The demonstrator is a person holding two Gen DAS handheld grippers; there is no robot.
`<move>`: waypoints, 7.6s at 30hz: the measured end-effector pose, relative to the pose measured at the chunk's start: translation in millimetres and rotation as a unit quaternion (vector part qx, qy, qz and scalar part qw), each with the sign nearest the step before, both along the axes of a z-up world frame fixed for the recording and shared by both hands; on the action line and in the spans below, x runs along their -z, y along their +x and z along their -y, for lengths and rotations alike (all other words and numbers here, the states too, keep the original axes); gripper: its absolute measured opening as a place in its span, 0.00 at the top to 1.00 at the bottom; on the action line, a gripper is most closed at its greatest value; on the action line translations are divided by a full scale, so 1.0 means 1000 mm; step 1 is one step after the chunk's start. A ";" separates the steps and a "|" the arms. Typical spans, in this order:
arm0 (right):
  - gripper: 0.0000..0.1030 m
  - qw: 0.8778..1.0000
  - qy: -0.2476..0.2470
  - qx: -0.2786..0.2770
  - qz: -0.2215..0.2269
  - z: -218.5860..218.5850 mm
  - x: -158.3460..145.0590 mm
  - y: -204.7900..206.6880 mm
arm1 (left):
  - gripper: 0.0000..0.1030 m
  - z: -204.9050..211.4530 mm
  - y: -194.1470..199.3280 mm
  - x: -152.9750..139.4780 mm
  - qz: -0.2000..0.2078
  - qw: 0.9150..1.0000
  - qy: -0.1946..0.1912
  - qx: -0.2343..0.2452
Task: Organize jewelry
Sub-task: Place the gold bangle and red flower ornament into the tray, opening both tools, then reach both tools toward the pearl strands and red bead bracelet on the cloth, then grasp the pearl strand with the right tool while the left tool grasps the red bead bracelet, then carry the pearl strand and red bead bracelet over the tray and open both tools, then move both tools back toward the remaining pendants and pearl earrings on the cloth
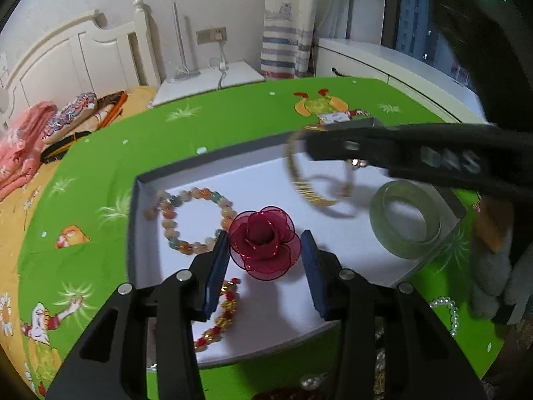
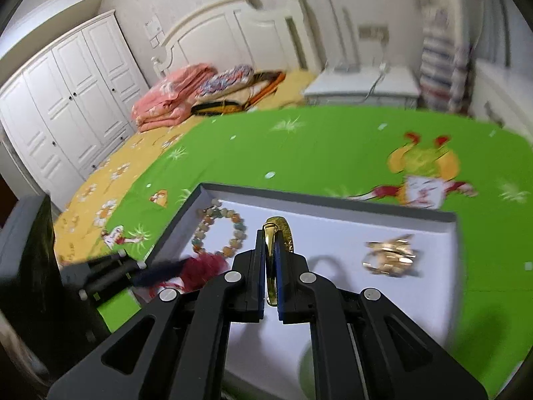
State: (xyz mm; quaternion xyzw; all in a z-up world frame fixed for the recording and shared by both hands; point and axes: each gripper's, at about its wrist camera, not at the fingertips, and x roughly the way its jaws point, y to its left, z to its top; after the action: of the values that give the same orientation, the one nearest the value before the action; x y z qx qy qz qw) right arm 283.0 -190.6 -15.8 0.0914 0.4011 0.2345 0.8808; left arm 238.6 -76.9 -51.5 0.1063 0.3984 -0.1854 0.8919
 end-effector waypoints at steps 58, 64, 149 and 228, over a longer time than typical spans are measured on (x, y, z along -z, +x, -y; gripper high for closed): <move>0.30 0.995 -0.076 0.052 0.045 0.018 0.032 -0.216 | 0.06 -0.121 -0.131 0.010 0.012 0.991 -0.006 -0.133; 0.51 0.995 -0.088 0.018 0.043 -0.009 0.034 -0.201 | 0.06 -0.115 -0.130 0.016 0.006 0.992 -0.001 -0.128; 0.91 0.915 -0.144 0.119 0.358 0.025 -0.159 -0.224 | 0.89 -0.014 -0.115 -0.075 0.130 0.990 0.030 0.054; 0.43 0.990 -0.072 0.030 0.115 0.021 -0.025 -0.151 | 0.05 -0.082 -0.094 0.006 0.045 0.994 -0.026 -0.094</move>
State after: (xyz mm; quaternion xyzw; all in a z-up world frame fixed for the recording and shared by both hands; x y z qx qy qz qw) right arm 132.3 -212.0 8.9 0.0121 0.3102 0.1869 0.9320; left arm 144.2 4.7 -57.4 0.0532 0.3615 -0.1066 0.9247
